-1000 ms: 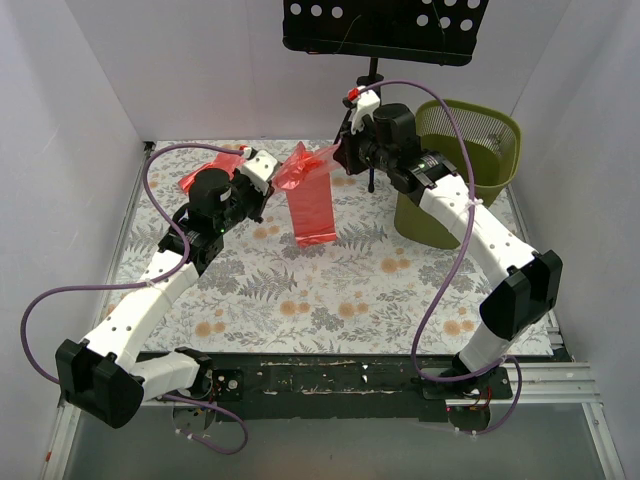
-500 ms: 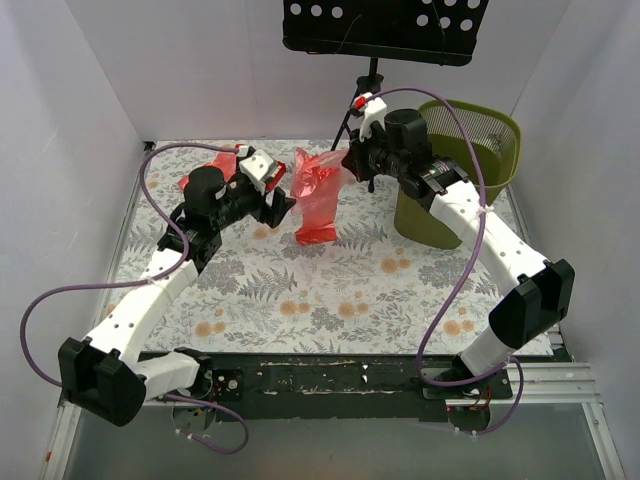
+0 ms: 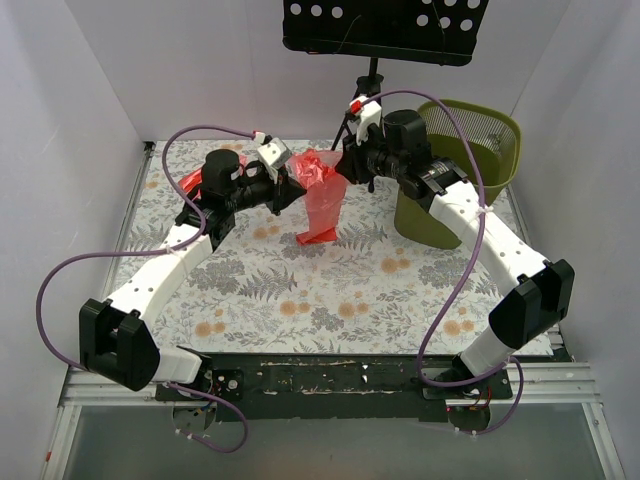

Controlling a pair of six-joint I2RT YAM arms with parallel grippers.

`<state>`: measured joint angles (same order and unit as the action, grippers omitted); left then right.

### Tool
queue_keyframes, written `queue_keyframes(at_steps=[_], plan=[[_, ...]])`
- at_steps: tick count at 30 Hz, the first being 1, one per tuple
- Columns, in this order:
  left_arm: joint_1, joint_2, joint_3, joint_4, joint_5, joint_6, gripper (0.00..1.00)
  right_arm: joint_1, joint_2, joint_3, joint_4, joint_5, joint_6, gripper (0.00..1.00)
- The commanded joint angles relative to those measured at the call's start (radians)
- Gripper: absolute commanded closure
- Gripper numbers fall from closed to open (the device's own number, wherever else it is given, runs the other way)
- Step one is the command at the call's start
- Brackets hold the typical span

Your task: Put the trash bags into the trash bin

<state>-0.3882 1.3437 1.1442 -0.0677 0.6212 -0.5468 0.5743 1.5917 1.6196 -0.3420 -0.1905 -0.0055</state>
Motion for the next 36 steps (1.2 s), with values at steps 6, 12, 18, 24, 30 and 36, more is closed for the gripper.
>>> queue_keyframes(at_steps=[6, 12, 18, 24, 30, 36], plan=[[0.0, -0.015, 0.072, -0.058, 0.08, 0.1, 1.0, 0.004, -0.016, 0.019, -0.011, -0.125, -0.111, 0.43], [-0.001, -0.026, 0.114, -0.164, 0.135, 0.272, 1.0, 0.004, 0.046, 0.082, -0.035, -0.174, -0.165, 0.4], [-0.008, -0.028, 0.169, -0.334, 0.202, 0.473, 1.0, 0.004, 0.128, 0.187, -0.11, -0.295, -0.243, 0.38], [-0.021, -0.06, 0.18, -0.435, 0.226, 0.649, 1.0, 0.009, 0.22, 0.327, -0.232, -0.418, -0.369, 0.35], [-0.051, -0.081, 0.177, -0.514, 0.177, 0.809, 1.0, 0.025, 0.312, 0.417, -0.346, -0.616, -0.436, 0.35], [-0.07, -0.106, 0.177, -0.538, 0.129, 0.858, 1.0, 0.044, 0.361, 0.421, -0.396, -0.638, -0.412, 0.5]])
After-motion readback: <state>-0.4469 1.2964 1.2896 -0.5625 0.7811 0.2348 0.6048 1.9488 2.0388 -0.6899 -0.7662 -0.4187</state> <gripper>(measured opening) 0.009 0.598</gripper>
